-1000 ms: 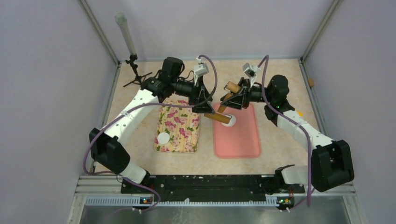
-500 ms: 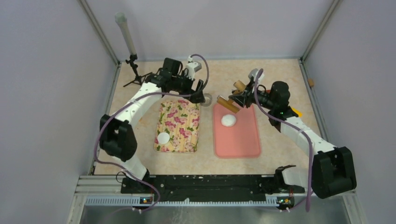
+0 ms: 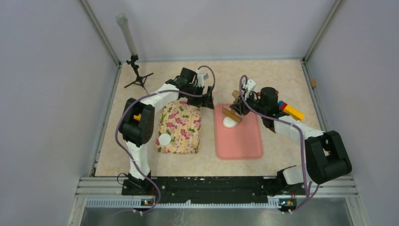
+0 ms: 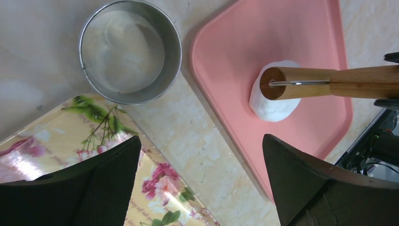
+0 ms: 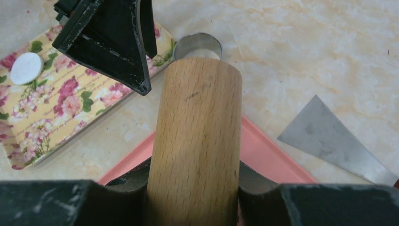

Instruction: Roll out the dumpling wrappers from the dough

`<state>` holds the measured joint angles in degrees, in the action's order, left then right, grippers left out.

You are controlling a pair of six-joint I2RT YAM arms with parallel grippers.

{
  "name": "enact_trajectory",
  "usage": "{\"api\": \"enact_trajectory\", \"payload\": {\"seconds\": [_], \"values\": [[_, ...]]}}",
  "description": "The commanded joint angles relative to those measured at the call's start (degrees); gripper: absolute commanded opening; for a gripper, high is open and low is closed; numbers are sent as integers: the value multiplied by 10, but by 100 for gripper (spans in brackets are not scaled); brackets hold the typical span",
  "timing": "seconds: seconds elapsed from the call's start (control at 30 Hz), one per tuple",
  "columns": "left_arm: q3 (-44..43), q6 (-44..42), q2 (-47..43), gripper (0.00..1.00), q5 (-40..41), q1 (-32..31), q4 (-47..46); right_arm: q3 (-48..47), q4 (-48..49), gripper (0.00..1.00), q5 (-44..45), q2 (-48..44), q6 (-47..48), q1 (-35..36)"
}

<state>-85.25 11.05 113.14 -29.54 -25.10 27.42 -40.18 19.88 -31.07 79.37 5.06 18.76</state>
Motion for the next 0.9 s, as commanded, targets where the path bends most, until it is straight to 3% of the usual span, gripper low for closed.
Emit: {"api": "enact_trajectory", "payload": {"seconds": [0.0, 0.43, 0.87], "values": [[-1, 42, -9, 98, 42, -25, -57, -29, 0, 0, 21, 2, 20, 5], [-16, 55, 34, 91, 122, -54, -35, -11, -54, 0, -14, 1, 56, 19], [-23, 59, 50, 89, 129, -62, -33, 19, -98, 0, -34, -8, 84, 25]]}}
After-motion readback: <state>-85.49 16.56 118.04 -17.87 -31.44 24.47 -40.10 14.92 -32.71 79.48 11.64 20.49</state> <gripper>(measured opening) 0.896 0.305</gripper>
